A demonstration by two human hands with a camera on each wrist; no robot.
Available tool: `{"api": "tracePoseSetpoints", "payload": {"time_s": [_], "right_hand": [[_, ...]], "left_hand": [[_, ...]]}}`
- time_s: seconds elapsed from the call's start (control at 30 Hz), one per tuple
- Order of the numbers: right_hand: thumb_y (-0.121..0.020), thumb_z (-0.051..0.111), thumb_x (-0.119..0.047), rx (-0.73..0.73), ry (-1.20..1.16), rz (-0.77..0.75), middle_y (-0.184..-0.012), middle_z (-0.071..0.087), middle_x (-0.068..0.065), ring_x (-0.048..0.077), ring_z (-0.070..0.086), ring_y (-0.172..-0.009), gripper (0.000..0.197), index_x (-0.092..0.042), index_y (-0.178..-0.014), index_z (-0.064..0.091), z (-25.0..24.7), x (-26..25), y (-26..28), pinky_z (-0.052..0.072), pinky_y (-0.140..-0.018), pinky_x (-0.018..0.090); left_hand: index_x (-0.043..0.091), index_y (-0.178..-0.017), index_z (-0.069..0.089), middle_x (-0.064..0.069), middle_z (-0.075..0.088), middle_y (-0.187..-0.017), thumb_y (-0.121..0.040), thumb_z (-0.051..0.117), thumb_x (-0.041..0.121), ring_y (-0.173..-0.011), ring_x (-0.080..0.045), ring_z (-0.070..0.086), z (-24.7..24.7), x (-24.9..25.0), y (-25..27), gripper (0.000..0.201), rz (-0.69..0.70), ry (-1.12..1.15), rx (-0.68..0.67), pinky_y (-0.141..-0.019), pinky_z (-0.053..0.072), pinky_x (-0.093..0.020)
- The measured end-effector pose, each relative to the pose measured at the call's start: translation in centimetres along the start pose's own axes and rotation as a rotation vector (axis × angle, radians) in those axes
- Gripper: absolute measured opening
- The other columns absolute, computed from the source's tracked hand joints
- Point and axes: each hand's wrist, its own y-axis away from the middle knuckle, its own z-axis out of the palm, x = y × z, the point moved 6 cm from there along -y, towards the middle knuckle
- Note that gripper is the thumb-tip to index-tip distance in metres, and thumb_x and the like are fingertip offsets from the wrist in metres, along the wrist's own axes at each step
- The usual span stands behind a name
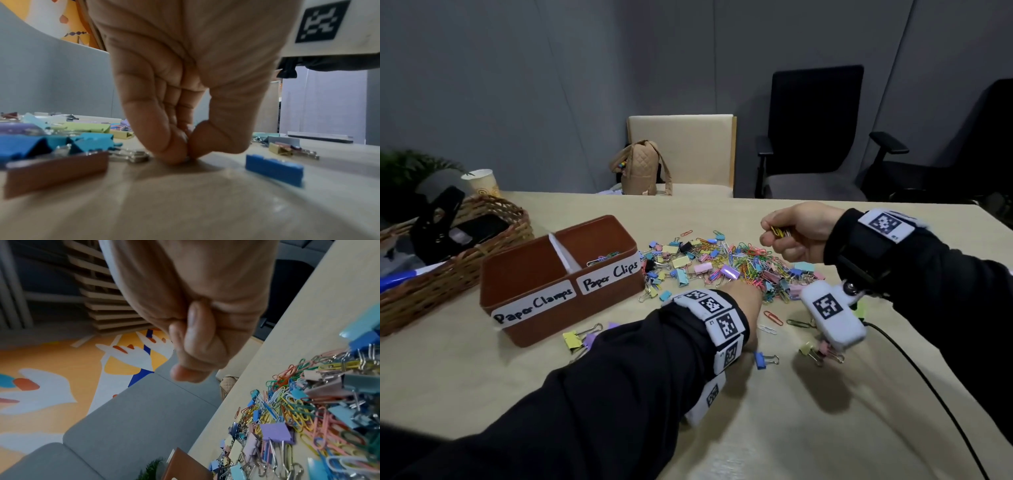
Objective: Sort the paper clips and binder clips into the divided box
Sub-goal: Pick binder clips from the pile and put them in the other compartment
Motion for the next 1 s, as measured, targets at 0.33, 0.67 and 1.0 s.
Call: {"api": "tracePoseSetpoints", "payload": {"time_s": [0.33,0.67,1.0], "right_hand": [[-0.099,0.041,-0.014,-0.039,0.085,0.092,-0.063,0.047,0.004,0.007,0.037,-0.039,0.019,-0.01,-0.083,0.05,2.9,-0.6,-2.0,0.027,-0.032,0.014],[-0.088,0.017,0.013,-0.105,0.069,0.056,-0.078,0.054,0.013,0.014,0.047,-0.06,0.042,0.0,-0.099,0.055,9.1,-1.6,-4.7,0.046,-0.042,0.016],[-0.093,0.027,0.013,-0.039,0.169,-0.315,-0.073,0.054,0.013,0.021,0.054,-0.061,0.035,-0.005,-0.083,0.056,18.4,-4.9,-6.5,0.05,-0.048,0.018]], "left_hand": [[0.012,-0.077,0.054,-0.004,0.049,-0.068,-0.08,0.07,0.029,-0.063,-0.019,0.051,0.5,-0.7,0.3,0.024,0.005,0.003,-0.013,-0.048,0.04,-0.026],[0.019,-0.078,0.054,0.001,0.061,-0.079,-0.087,0.056,0.017,-0.076,-0.018,0.058,-4.9,-13.7,6.2,0.009,-0.177,0.335,0.448,-0.064,0.04,-0.027],[0.022,-0.087,0.062,-0.003,0.067,-0.089,-0.085,0.057,0.016,-0.085,-0.024,0.062,-5.8,-22.5,8.9,0.008,-0.329,0.261,0.715,-0.078,0.052,-0.034]]}}
